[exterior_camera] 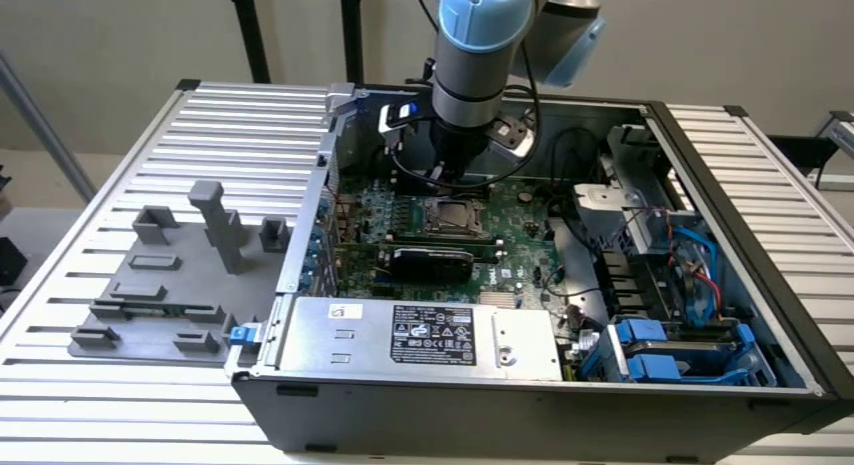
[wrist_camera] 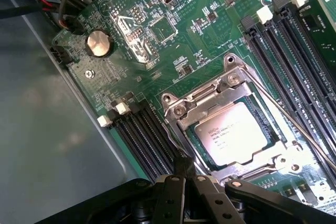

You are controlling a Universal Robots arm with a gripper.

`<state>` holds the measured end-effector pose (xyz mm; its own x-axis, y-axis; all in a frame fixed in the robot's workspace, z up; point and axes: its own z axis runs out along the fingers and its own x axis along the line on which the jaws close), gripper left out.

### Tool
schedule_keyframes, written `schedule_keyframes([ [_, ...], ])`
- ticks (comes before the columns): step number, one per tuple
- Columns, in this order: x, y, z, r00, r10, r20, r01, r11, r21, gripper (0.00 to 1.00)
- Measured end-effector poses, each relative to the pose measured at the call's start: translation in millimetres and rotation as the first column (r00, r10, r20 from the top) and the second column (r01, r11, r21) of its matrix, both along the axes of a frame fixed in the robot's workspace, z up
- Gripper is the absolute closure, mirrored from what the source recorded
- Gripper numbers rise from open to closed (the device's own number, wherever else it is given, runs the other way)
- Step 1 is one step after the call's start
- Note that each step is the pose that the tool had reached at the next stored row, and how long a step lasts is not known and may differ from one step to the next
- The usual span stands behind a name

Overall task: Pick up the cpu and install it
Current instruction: 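Install the first cpu locking lever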

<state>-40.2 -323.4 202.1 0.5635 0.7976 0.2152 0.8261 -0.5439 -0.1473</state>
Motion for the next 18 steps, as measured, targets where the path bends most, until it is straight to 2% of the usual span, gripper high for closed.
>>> schedule_keyframes([
  [18,-0.7,0.7,-2.5,1.0,-0.002,-0.0001,0.002,1.0,-0.0001,0.89],
])
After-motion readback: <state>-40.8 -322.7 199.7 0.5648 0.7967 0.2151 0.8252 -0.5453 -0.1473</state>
